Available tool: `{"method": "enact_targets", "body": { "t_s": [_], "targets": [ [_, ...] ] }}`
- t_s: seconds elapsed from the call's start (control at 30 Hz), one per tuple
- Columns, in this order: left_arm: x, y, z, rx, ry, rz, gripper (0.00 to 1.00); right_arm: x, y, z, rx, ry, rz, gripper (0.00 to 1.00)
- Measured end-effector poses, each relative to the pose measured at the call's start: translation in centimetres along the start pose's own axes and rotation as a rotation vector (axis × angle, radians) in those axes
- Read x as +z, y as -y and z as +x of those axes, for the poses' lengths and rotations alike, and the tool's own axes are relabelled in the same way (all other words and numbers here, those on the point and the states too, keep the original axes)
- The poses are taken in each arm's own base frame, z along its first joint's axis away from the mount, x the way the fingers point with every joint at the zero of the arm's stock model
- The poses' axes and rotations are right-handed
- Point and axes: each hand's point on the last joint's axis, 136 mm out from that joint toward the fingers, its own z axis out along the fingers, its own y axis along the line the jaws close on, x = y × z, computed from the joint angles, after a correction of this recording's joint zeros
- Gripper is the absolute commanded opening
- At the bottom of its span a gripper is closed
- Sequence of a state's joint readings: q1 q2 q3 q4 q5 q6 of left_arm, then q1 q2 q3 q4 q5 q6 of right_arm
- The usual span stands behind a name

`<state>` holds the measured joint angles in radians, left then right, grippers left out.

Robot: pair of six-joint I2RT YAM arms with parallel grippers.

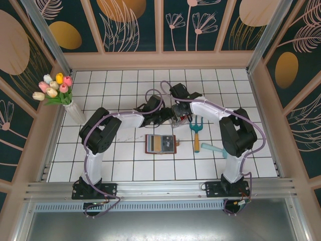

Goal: Put the credit cards into the card holder

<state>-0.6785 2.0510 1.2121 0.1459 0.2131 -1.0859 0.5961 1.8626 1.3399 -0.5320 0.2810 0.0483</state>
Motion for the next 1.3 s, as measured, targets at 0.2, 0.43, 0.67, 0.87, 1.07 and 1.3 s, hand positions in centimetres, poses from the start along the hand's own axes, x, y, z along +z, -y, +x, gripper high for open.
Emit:
{"method": "enact_targets", "body": {
  "t_s": [0.2,0.43,0.67,0.87,1.07,1.3],
  "targets": [
    [0.0,0.1,0.0,0.001,-0.003,0.008,0.39,0.3,-0.2,0.2,-0.050,0.001,0.066,0.35],
    [0.1,0.3,0.0,0.002,-0.001,0.014,0.37,0.0,0.2,-0.2,-0.063,0.017,0.114,0.25],
    [0.1,0.3,0.0,0.003,0.001,0.017,0.37,-0.1,0.2,-0.2,-0.066,0.019,0.120,0.23],
    [0.1,0.4,-0.1,0.003,0.001,0.019,0.36,-0.3,0.3,-0.4,-0.062,0.026,0.120,0.16],
    [0.1,0.3,-0.1,0.003,0.002,0.019,0.36,-0.7,0.4,-0.7,-0.059,0.036,0.122,0.15],
    [0.1,0.4,-0.1,0.004,0.002,0.019,0.36,-0.7,0.5,-0.7,-0.059,0.036,0.125,0.19]
  ]
}}
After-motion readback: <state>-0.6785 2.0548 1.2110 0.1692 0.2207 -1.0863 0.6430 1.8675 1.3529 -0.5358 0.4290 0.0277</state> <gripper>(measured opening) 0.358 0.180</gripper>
